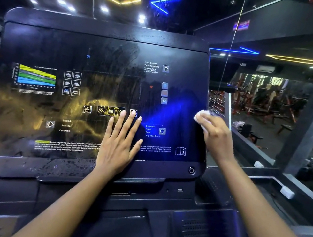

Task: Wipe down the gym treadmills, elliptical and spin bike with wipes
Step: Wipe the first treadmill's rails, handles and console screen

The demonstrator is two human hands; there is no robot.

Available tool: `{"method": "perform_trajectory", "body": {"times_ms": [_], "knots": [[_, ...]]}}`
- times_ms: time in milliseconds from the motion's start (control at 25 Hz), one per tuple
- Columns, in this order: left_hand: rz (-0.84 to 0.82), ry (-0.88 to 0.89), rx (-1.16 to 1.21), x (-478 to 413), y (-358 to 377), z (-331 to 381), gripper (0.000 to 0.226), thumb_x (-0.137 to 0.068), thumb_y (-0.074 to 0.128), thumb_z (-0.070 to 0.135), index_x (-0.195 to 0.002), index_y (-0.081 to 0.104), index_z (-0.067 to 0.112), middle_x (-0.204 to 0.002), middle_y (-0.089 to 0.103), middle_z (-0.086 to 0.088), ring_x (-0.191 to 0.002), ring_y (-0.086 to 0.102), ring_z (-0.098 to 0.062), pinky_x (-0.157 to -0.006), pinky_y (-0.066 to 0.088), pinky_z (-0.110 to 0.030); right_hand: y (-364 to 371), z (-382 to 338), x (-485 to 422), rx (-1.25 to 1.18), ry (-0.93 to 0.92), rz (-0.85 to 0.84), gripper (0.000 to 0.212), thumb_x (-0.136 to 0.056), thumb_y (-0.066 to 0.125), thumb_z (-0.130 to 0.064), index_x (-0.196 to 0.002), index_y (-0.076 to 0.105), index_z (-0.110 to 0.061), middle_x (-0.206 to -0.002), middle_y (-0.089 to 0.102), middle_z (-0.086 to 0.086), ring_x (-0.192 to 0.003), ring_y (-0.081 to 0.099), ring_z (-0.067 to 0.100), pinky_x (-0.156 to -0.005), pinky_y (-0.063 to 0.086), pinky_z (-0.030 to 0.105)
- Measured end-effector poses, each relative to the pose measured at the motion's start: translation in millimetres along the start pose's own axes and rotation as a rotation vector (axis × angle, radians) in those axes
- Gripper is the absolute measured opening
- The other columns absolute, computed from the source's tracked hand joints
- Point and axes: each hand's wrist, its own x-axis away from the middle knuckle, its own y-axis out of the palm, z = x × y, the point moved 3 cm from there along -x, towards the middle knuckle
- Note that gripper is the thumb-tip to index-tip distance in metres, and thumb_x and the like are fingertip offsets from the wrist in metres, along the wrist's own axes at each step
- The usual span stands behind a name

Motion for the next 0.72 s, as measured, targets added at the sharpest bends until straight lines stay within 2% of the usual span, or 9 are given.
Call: {"method": "perform_trajectory", "body": {"times_ms": [120,240,320,440,560,640,720], "knots": [[0.003,0.004,0.004,0,1,-1,0.062,-0.096,0.028,0.044,-0.149,0.028,0.014,-0.157,0.022,-0.007,-0.146,0.015,-0.026,-0.117,0.011,-0.046,-11,-22,64,-0.008,0.057,0.033,0.028,-0.075,0.065,0.005,-0.097,0.072,-0.011,-0.092,0.068,0.003,-0.075,0.059,0.022,-0.073,0.045,0.026],[0.007,0.005,-0.001,0,2,1,0.061,-0.096,0.029,0.044,-0.149,0.028,0.013,-0.157,0.022,-0.008,-0.146,0.015,-0.026,-0.117,0.011,-0.046,-24,-38,115,-0.038,0.078,-0.017,0.026,-0.081,0.056,-0.001,-0.097,0.073,-0.012,-0.093,0.068,0.001,-0.076,0.06,0.019,-0.074,0.046,0.025],[0.008,0.007,-0.008,0,2,0,0.062,-0.096,0.029,0.044,-0.149,0.028,0.013,-0.157,0.022,-0.008,-0.146,0.015,-0.026,-0.117,0.011,-0.046,-29,-42,105,-0.066,0.089,-0.011,0.025,-0.083,0.053,-0.006,-0.096,0.073,-0.01,-0.093,0.069,0.002,-0.079,0.061,0.018,-0.078,0.046,0.024],[0.005,0.01,-0.009,0,2,0,0.062,-0.096,0.029,0.044,-0.149,0.027,0.013,-0.157,0.021,-0.008,-0.146,0.015,-0.026,-0.118,0.01,-0.046,-18,-41,25,-0.12,0.091,0.099,0.027,-0.082,0.048,-0.003,-0.095,0.072,-0.004,-0.091,0.07,0.009,-0.086,0.054,0.017,-0.08,0.043,0.024],[0.004,0.005,-0.004,0,1,0,0.061,-0.096,0.029,0.044,-0.149,0.028,0.013,-0.157,0.022,-0.007,-0.146,0.015,-0.026,-0.118,0.011,-0.046,5,-38,-43,-0.102,0.117,0.104,0.023,-0.084,0.054,-0.001,-0.098,0.071,-0.006,-0.096,0.07,0.006,-0.085,0.059,0.021,-0.074,0.049,0.029],[0.004,0.007,0.0,0,1,0,0.061,-0.096,0.029,0.044,-0.149,0.027,0.014,-0.157,0.022,-0.007,-0.146,0.016,-0.026,-0.117,0.012,-0.047,13,-43,-32,-0.024,0.082,0.089,0.023,-0.082,0.062,0.003,-0.1,0.071,-0.008,-0.094,0.068,0.005,-0.075,0.059,0.025,-0.063,0.051,0.033],[0.007,0.005,0.007,-1,1,-1,0.061,-0.096,0.029,0.044,-0.149,0.027,0.014,-0.157,0.023,-0.007,-0.146,0.016,-0.026,-0.117,0.013,-0.047,13,-58,19,-0.008,0.004,0.031,0.029,-0.079,0.065,0.005,-0.104,0.07,-0.009,-0.09,0.065,0.006,-0.069,0.057,0.025,-0.059,0.052,0.034]]}}
